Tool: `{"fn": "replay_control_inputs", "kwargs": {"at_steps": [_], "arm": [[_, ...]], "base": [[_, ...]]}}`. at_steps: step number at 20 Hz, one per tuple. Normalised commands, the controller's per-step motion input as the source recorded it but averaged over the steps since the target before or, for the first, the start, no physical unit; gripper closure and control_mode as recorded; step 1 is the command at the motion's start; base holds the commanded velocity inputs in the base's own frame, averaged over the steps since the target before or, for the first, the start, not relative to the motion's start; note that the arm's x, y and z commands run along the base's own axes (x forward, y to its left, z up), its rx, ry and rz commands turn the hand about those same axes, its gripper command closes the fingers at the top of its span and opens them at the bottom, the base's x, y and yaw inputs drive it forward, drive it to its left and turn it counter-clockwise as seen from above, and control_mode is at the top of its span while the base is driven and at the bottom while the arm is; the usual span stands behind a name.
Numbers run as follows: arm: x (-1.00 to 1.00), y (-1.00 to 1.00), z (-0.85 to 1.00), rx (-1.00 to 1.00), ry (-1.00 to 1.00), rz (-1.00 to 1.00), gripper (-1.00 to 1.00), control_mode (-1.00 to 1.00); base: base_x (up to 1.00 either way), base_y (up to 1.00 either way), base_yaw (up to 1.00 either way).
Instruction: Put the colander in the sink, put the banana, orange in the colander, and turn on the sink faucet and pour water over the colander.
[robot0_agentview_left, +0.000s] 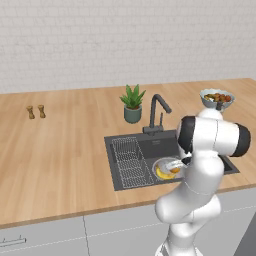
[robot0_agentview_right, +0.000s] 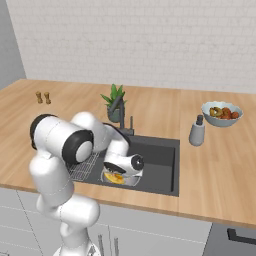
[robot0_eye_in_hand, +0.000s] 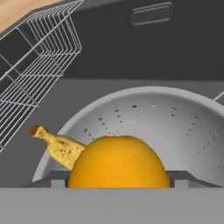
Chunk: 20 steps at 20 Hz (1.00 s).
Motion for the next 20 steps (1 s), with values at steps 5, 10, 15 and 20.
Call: {"fn": "replay_control_inputs", "kwargs": {"at_steps": [5,10,15,20], "arm": [[0.0,-0.4,0.43,-0.01,0.02,0.0,-1.0,-1.0],[0.0,-0.35,0.8,0.02,0.03,0.0,-1.0,-1.0],[0.03,-0.51,1.0,0.23,0.04,0.0,-1.0,-1.0],[0.2,-0.31,0.81,0.34,0.04,0.04,-1.0,-1.0]], "base": [[0.0,0.0,0.0],[0.0,0.0,0.0],[0.0,0.0,0.0],[0.0,0.0,0.0]]}}
